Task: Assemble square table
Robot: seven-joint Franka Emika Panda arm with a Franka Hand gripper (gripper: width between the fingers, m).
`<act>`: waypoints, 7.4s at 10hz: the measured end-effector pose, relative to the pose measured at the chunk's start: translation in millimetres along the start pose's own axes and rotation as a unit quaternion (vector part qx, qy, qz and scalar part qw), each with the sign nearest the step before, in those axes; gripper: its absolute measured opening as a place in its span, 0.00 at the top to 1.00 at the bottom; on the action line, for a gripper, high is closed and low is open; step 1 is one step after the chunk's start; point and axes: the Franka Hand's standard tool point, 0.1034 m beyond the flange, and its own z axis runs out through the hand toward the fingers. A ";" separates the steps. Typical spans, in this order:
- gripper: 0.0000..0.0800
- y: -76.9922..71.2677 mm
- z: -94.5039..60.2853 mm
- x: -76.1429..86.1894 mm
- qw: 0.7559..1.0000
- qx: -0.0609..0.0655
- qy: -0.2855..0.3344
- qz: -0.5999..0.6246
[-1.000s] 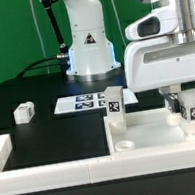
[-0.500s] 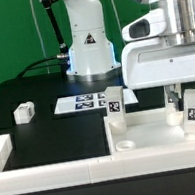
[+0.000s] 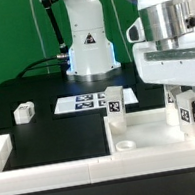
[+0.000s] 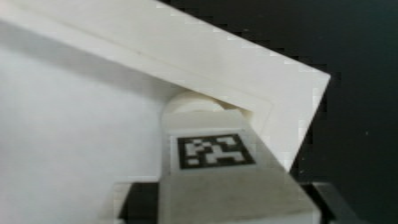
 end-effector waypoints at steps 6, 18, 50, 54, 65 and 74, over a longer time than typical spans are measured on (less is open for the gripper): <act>0.22 -0.6 0.0 -2.6 0.984 -0.007 0.011 -0.176; 0.63 -4.4 -2.0 1.2 0.921 -0.008 0.035 -0.387; 0.64 2.2 2.0 -9.2 1.000 -0.008 0.004 0.011; 0.42 0.1 -0.6 -9.4 0.972 -0.016 0.012 -0.236; 0.47 4.9 3.5 -2.4 0.862 -0.018 0.029 -0.505; 0.64 -0.7 3.1 -6.1 0.997 -0.032 -0.001 0.066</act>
Offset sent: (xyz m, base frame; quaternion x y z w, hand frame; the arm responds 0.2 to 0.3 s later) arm 0.0000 0.0000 0.0000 0.0000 0.0000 0.0000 1.0000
